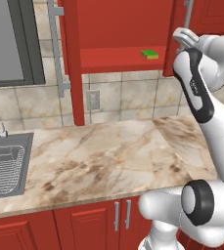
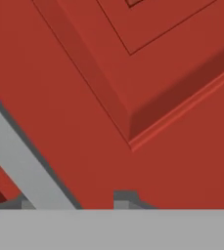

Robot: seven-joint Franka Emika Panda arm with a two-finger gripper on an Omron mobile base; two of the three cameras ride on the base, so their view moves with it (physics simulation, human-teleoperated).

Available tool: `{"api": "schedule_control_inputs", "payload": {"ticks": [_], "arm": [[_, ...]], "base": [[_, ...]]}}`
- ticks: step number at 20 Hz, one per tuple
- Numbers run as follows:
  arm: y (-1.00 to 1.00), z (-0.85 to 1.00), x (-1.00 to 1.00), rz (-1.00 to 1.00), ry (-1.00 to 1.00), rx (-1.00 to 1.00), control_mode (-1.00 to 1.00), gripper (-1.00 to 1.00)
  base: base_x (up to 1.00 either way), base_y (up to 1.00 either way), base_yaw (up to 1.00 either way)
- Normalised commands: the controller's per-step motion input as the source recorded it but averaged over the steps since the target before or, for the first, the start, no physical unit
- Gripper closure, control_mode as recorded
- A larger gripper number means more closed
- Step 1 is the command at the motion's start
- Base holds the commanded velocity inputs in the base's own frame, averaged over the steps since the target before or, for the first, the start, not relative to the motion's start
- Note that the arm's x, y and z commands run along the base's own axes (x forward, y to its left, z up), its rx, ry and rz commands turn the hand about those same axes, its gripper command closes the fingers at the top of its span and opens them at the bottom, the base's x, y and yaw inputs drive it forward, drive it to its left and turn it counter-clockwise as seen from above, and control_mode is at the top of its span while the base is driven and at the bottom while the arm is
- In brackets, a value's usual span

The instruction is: Open the cabinet. Pick the sponge and place it next to the sink. Then close the cabinet.

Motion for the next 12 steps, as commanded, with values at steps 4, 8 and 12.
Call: {"api": "schedule_control_inputs", "payload": {"ticks": [4,8,12], "arm": [[-0.92,0.0,-0.52,-0.04,0.03,0.0,-1.0,1.0],[-0.98,0.0,-0.43,-0.06,0.09,0.0,-1.0,1.0],[-0.99,0.0,-0.55,-0.08,0.07,0.0,-1.0,1.0]], "base": [[0.0,0.0,0.0],[0.0,0.0,0.0],[0.0,0.0,0.0]]}}
